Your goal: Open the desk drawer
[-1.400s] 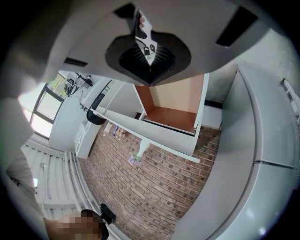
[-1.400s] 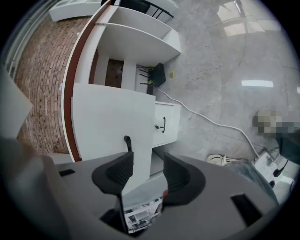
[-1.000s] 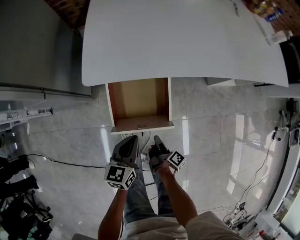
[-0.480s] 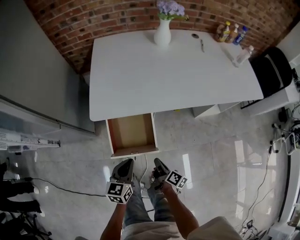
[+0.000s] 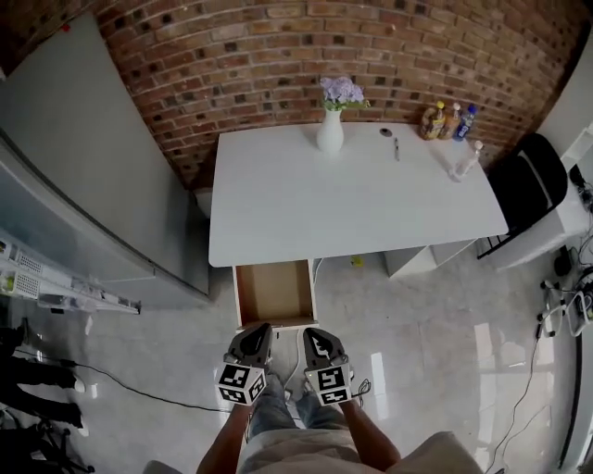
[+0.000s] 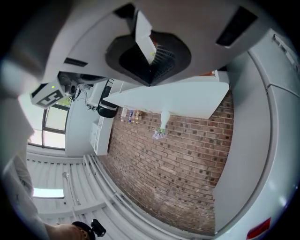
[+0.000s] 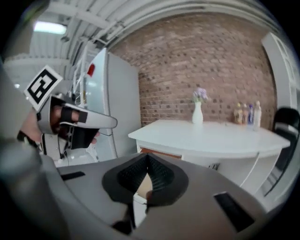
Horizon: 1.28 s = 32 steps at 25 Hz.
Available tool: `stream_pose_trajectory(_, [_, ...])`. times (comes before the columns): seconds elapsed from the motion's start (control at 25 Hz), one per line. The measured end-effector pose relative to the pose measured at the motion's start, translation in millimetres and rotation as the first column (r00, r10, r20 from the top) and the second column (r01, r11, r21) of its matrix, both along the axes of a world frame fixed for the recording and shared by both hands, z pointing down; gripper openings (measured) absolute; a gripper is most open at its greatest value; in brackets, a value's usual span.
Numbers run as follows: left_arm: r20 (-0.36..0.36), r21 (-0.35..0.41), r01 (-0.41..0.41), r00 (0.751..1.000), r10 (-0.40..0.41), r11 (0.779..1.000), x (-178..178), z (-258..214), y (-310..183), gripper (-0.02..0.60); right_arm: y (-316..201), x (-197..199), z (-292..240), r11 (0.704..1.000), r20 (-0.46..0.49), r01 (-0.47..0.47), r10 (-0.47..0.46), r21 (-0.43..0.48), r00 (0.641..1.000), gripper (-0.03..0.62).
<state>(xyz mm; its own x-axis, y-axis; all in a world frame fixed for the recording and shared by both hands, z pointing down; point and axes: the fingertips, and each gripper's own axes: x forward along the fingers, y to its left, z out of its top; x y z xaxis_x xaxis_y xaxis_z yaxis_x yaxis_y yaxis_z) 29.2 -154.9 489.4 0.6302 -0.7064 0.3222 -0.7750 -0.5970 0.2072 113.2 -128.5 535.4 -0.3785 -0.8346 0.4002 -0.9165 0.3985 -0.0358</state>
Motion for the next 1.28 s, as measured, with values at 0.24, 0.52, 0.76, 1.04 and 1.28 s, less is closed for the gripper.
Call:
stream_pose_trajectory(0.24, [0.015,0.079,-0.014,1.0,0.013,0.997,3.2,-58.3,23.2,0.012,29.6,-3.2,-80.5,0.986,-0.108,0.104,-0.09,0.133,0.99,0.017])
stream_pose_trajectory(0.52, [0.024,0.118,0.041,0.999,-0.044,0.992,-5.8,-76.0,54.3,0.012,75.3,3.1,-99.0,0.978,-0.062,0.145,-0.137,0.148,0.989,0.017])
stream_pose_trajectory(0.76, [0.055,0.1,0.11,0.992,-0.116,0.989,-22.3,-77.0,75.3,0.012,102.3,9.1,-91.4,0.985,0.017,0.128,-0.131,0.115,0.991,0.017])
stream_pose_trajectory(1.04, [0.079,0.093,0.135,0.987,-0.142,0.987,-26.7,-90.5,82.9,0.012,117.5,32.1,-96.5,0.993,0.043,0.088,-0.092,0.073,0.995,0.017])
stream_pose_trajectory(1.28, [0.08,0.085,0.149,0.985,-0.156,0.985,-48.8,-89.3,87.8,0.012,121.2,32.6,-83.8,0.997,0.027,0.067,-0.068,0.029,0.997,0.017])
